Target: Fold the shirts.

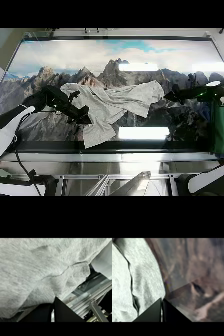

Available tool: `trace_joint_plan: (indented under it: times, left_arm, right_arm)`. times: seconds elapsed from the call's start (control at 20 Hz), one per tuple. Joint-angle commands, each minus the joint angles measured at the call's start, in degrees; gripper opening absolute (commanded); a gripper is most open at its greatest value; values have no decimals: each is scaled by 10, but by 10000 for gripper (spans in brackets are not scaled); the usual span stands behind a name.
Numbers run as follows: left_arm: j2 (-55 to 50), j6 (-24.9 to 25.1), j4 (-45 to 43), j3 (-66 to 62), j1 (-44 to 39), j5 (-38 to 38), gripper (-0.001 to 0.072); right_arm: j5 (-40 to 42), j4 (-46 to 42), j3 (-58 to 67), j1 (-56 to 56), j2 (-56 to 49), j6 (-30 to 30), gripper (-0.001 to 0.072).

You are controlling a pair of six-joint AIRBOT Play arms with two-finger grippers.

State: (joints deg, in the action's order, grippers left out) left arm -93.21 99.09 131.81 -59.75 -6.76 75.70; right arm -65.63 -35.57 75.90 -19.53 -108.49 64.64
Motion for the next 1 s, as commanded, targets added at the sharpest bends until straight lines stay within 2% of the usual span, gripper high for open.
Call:
trace_joint_plan:
  times: [0.0, 0.1, 0.3, 0.35, 0.4, 0.5, 0.55, 0.6, 0.7, 0.75, 0.85, 0.95]
  left_arm:
    - [0, 15, 4, -4, 14, 13, 23]
    - [13, 31, 4, -21, 34, 51, 23]
    - [129, 55, 53, -32, 99, 81, 23]
    - [166, 76, 89, -32, 117, 102, 23]
    - [207, 122, 152, -33, 138, 139, 23]
    - [306, 198, 310, -33, 184, 200, 23]
    - [360, 212, 364, -40, 213, 204, 23]
    - [414, 210, 376, -62, 248, 196, 23]
    - [483, 182, 357, -120, 315, 176, 22]
    - [496, 169, 359, -149, 336, 174, 23]
    - [486, 147, 356, -198, 352, 190, 22]
    - [442, 121, 306, -226, 351, 167, 23]
  right_arm:
    - [-85, 155, 2, -5, 1, -65, 15]
    - [-141, 214, 2, -16, 26, -98, 14]
    - [-195, 235, 0, -51, 144, -122, 14]
    - [-218, 255, -5, -59, 183, -133, 14]
    - [-246, 296, -15, -66, 233, -156, 14]
    - [-269, 389, -37, -82, 352, -190, 14]
    - [-265, 426, -39, -91, 412, -211, 14]
    - [-240, 446, -39, -101, 477, -234, 14]
    - [-129, 382, -39, -111, 580, -233, 13]
    - [-86, 340, -39, -110, 611, -212, 14]
    - [-59, 295, -39, -107, 643, -154, 14]
    - [-32, 162, -42, -104, 639, -78, 14]
